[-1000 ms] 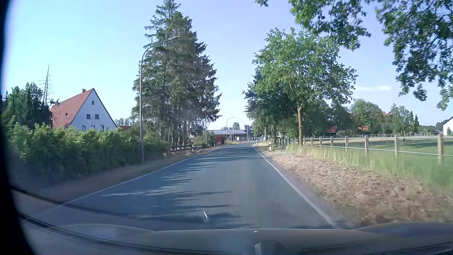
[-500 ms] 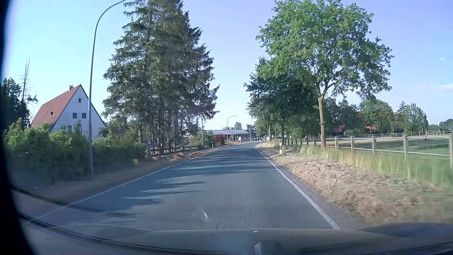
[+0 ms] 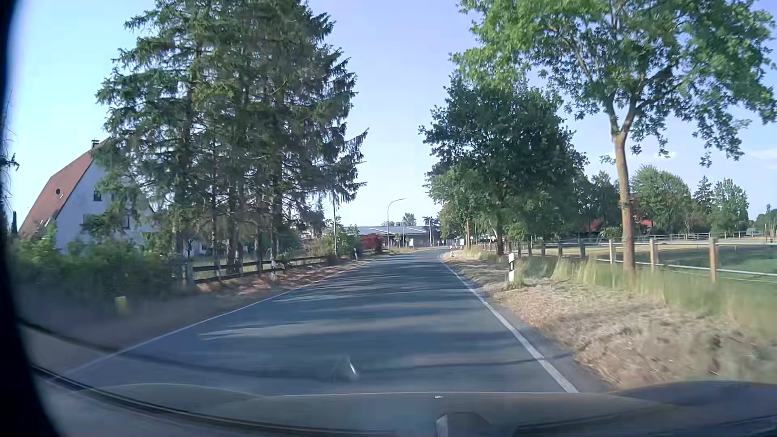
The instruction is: Follow the waypoints while adhering to traffic rules and regulations
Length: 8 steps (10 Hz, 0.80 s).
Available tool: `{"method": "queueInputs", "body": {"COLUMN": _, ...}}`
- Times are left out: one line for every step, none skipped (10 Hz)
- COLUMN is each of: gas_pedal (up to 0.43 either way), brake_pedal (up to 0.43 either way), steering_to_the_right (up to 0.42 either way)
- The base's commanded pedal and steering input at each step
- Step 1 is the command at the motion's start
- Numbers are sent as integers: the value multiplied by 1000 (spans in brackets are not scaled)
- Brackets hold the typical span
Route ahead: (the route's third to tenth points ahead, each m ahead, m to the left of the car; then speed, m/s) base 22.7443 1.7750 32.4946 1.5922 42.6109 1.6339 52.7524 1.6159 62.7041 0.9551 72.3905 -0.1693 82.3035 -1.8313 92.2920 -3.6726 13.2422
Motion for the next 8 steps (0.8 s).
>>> {"method": "queueInputs", "body": {"gas_pedal": 157, "brake_pedal": 6, "steering_to_the_right": 1}}
{"method": "queueInputs", "body": {"gas_pedal": 157, "brake_pedal": 6, "steering_to_the_right": 1}}
{"method": "queueInputs", "body": {"gas_pedal": 157, "brake_pedal": 6, "steering_to_the_right": 1}}
{"method": "queueInputs", "body": {"gas_pedal": 150, "brake_pedal": 6, "steering_to_the_right": 1}}
{"method": "queueInputs", "body": {"gas_pedal": 150, "brake_pedal": 6, "steering_to_the_right": 3}}
{"method": "queueInputs", "body": {"gas_pedal": 150, "brake_pedal": 6, "steering_to_the_right": 3}}
{"method": "queueInputs", "body": {"gas_pedal": 150, "brake_pedal": 6, "steering_to_the_right": 3}}
{"method": "queueInputs", "body": {"gas_pedal": 150, "brake_pedal": 6, "steering_to_the_right": 3}}
